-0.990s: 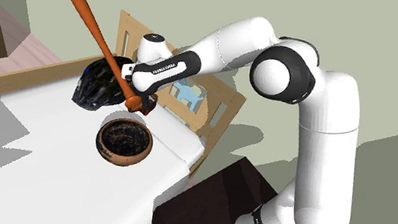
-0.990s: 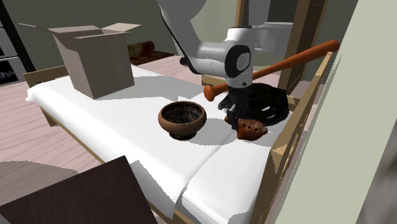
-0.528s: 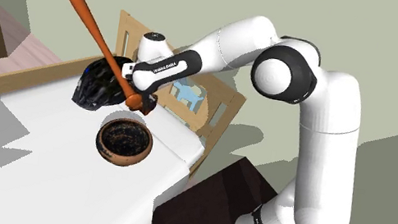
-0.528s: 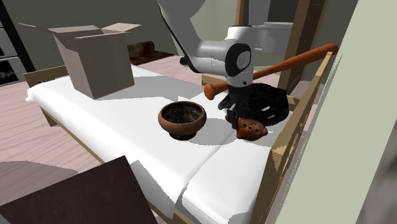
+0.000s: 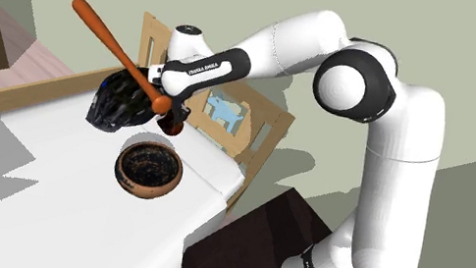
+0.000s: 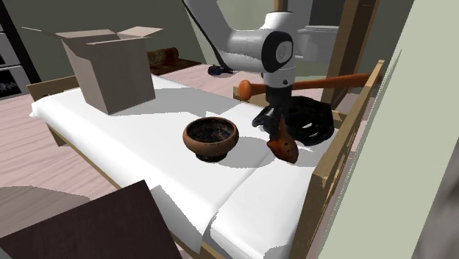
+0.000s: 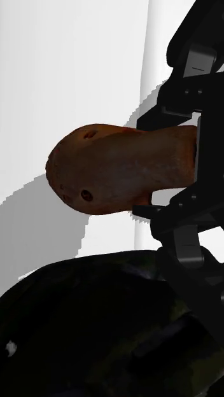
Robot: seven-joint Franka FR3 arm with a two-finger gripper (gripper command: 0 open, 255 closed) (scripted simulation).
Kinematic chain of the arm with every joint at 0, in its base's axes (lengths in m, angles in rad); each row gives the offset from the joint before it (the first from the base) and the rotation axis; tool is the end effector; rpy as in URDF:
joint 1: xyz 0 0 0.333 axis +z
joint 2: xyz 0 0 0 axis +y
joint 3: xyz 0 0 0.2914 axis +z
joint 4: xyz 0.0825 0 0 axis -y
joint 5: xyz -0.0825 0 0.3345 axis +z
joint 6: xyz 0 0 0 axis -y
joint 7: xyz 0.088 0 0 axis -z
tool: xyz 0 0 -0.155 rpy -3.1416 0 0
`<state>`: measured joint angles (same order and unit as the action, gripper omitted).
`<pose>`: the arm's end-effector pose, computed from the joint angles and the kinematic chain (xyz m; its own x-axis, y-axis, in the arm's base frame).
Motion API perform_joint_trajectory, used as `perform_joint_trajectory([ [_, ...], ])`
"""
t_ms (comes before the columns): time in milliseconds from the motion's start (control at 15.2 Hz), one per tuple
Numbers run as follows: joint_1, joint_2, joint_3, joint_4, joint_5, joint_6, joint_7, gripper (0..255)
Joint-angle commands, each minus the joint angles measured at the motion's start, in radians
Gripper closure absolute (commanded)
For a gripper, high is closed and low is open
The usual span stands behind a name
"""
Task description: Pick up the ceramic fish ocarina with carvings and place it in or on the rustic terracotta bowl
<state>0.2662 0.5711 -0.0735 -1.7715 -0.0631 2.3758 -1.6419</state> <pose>0.6062 0.1177 0.2084 -0.3132 0.9457 -0.0869 0.9483 0.3163 0.0255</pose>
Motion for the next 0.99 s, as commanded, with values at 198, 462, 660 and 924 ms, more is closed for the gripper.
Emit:
perform_joint_trajectory([
  [198,0.002,-0.039,0.0,0.002,-0.001,-0.049,-0.004,255],
  [462,0.003,-0.072,-0.001,0.009,-0.001,-0.089,-0.007,255],
  [660,0.004,-0.094,-0.001,0.018,-0.001,-0.12,-0.009,255],
  [924,0.005,-0.122,-0.002,0.033,-0.001,-0.162,-0.012,255],
])
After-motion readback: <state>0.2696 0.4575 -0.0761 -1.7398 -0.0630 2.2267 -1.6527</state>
